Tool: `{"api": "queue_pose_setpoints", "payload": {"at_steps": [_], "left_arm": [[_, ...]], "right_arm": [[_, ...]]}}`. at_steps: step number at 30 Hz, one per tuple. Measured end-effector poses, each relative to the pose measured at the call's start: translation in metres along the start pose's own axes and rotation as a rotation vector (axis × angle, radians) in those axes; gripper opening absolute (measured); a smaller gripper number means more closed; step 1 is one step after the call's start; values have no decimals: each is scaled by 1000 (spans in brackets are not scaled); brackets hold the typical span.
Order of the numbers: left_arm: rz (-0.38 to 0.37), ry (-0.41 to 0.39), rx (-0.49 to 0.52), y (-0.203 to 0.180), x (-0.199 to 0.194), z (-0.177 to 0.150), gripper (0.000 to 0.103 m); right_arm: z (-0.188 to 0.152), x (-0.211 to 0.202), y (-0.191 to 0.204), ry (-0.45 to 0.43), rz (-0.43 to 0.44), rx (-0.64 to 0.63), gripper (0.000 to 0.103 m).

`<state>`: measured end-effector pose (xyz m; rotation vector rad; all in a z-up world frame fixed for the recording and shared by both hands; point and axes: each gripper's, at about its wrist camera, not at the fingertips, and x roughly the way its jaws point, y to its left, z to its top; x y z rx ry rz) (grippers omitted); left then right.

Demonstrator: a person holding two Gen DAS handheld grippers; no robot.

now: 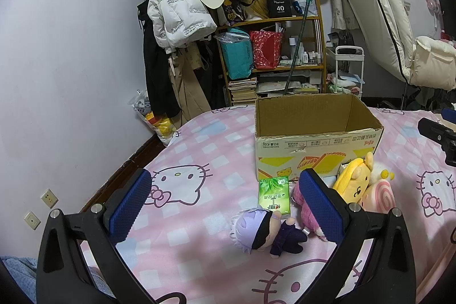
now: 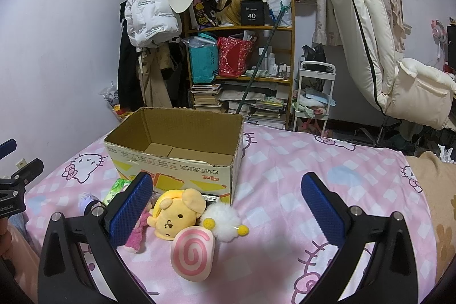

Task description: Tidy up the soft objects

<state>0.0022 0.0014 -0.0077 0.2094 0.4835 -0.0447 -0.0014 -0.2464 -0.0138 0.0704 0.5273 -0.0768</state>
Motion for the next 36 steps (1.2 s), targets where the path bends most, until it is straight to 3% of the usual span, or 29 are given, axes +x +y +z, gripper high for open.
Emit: {"api": "queue_pose_setpoints", "payload": {"at_steps": [17,36], "left_arm": [[-2,54,1,1,10,-2,102],[-93,329,-43,3,80,8,102]], "right_arm": [[0,1,0,4,-3,3,103],[-1,45,11,179,82,53,103]]}}
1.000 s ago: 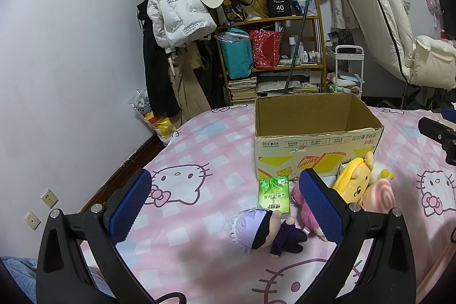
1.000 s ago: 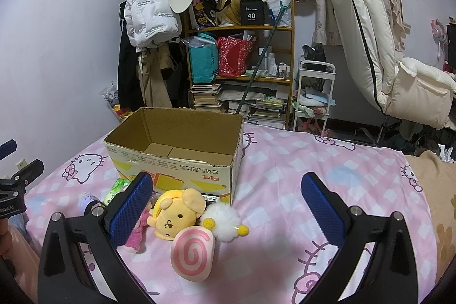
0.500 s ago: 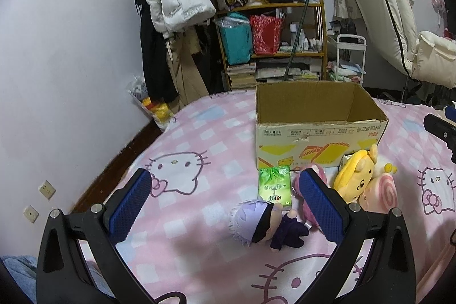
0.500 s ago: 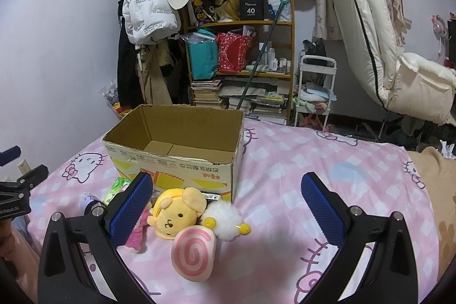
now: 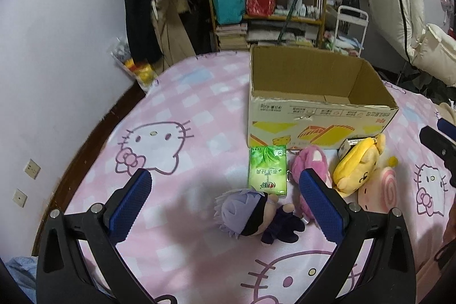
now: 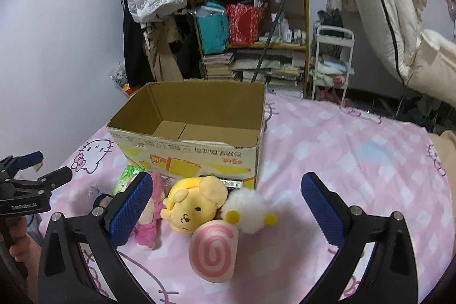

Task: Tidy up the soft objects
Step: 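Lower the left tool onto the lilac-haired doll while the right tool grasps the pink swirl cushion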

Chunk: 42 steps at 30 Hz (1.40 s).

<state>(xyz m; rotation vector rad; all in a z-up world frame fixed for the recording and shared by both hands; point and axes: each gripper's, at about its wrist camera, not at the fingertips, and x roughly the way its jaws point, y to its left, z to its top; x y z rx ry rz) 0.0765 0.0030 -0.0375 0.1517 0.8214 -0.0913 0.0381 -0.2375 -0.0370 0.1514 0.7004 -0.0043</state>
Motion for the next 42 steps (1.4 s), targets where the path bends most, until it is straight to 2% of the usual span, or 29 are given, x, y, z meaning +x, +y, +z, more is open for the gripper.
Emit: {"api": "queue_pose_setpoints", "payload": {"at_steps": [7,18,29,34,42], "left_arm": [[3,102,-10,7,25,12,102],[-51,245,-43,8,64,8,102],[-29,328,27,-12,85,-8,102],[-24,380,26,-14,97,-15,102],[-42,405,3,-14,111,-17,102]], "right_arm": [[-1,15,-5,61,4,23,103],[-11,42,-6,177,3,22,103],[-25,60,-5,292,-7,19,103],[-35,70,-3,350,-11,15,103],[-44,76,3,395,-25,-23,103]]}}
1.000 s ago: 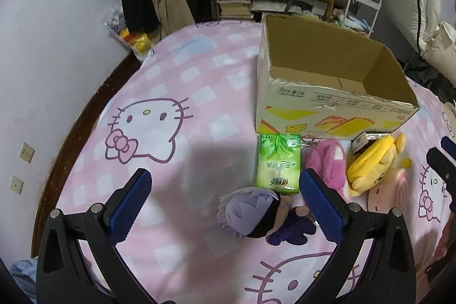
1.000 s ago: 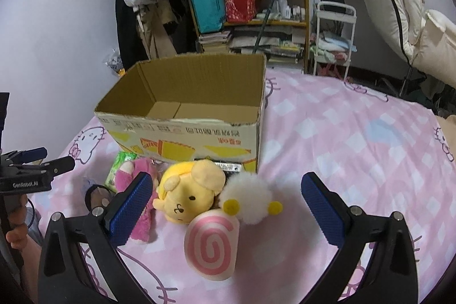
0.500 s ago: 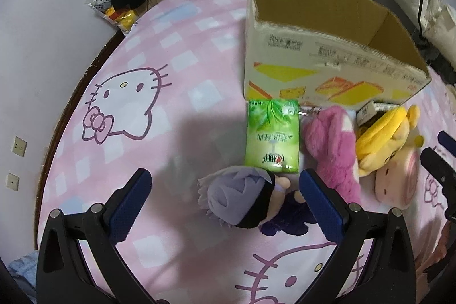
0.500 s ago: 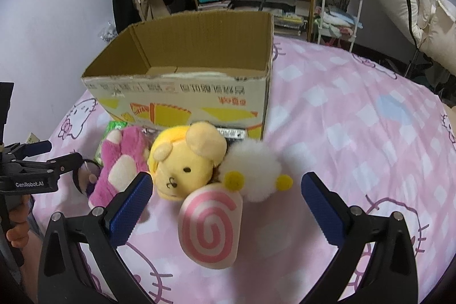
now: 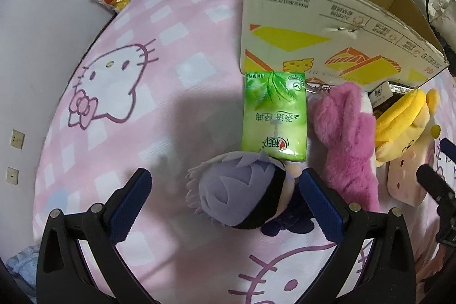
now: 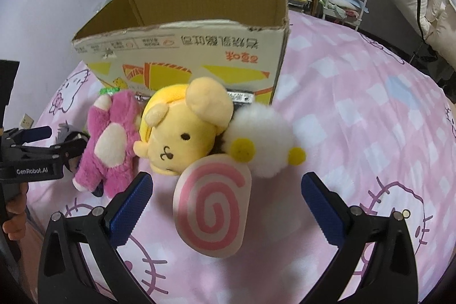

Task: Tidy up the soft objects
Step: 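Lower the left tool onto the lilac-haired doll while the right tool grasps the pink swirl cushion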

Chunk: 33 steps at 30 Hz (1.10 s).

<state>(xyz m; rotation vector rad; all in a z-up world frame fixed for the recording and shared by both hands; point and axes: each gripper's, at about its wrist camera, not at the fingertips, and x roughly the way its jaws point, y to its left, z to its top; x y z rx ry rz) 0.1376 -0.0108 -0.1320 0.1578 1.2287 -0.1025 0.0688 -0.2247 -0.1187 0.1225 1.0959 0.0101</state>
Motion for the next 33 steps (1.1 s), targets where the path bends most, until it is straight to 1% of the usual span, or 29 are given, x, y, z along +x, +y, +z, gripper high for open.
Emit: {"api": "queue_pose_setpoints", "payload": {"at_steps": [3,4,7,13,15,16,17,18,20,21,22,23,24,25,29,33], "left_arm": [[-11,5,-13,0,2,1,102],[-12,6,-16,0,2,1,102],[-13,7,-20,1,1,1,102],[-24,14,-37,3,3,0,102],[-35,14,-39,4,4,0,98],[-53,17,-39,4,4,0,89],[-71,21,-40,4,5,0,83],[-91,24,-43,4,6,-1,80],[-109,19,-43,3,5,-2,68],[-97,14,-34,2,5,-2,68],[-90,6,-24,0,4,-3,67],[-81,-2,-14,-2,4,-4,66],[-74,-9,-6,-5,3,-5,66],[-65,-16,3,-7,2,-6,66],[-44,-45,28,-14,-2,-8,65],[-55,-74,40,-15,-9,-12,65]], "right_arm": [[-1,4,2,17,1,-5,103],[-2,6,2,2,18,-3,103],[-4,8,3,21,34,12,103],[-4,8,4,18,30,12,103],[-5,8,1,22,38,23,103],[-5,8,0,25,41,28,103],[-5,8,0,26,44,33,101],[-5,9,-2,29,50,38,97],[-6,10,-3,38,61,49,93],[-6,11,-3,43,64,51,87],[-6,12,-3,49,68,51,76],[-7,13,-3,55,76,50,70],[-7,16,-3,65,91,53,58],[-8,16,-3,68,104,56,56],[-10,13,-2,65,96,51,52],[-12,10,-1,56,91,46,46]]}}
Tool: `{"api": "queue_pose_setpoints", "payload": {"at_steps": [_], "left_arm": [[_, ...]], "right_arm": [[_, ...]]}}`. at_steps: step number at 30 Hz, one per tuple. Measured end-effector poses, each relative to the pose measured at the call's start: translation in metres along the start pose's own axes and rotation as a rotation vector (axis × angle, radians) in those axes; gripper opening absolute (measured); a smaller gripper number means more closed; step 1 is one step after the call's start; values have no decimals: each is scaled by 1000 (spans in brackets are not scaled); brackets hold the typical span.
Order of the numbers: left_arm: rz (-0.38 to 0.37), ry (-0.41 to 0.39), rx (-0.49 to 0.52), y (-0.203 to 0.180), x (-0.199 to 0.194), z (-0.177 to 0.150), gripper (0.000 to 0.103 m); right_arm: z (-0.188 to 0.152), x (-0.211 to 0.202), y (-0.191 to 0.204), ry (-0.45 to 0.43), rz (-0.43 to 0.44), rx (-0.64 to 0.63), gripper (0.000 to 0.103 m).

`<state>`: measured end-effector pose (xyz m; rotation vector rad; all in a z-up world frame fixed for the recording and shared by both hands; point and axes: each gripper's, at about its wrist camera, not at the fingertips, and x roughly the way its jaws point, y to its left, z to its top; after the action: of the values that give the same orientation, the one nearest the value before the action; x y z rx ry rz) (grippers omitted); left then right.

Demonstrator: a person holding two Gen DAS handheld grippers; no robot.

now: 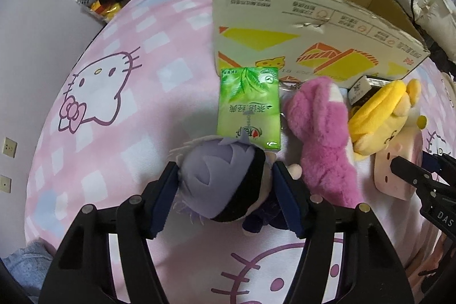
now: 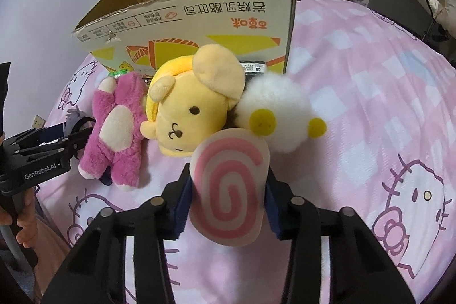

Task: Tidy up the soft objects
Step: 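Lower the left tool onto the lilac-haired doll while the right tool grasps the pink swirl cushion, then lift the doll with the left tool while the right tool lifts the swirl cushion over the box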

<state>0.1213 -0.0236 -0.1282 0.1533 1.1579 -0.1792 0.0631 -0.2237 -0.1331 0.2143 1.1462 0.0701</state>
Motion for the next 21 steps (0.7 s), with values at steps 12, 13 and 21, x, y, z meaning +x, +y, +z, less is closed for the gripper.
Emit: {"api": "queue_pose_setpoints", "payload": {"at_steps": [12,13,21], "left_arm": [[30,-110,8,-1,-28,-8,65],[42,-126,-8,2,-32,-9,65],[47,-269,-52,12,-72,-19,65]], "right_arm": [[-3,-23,12,-90,-3,-54,39],[-3,-27,13,-105,-1,-61,38],[-5,-51,19,-203,-12,-82,37]]}}
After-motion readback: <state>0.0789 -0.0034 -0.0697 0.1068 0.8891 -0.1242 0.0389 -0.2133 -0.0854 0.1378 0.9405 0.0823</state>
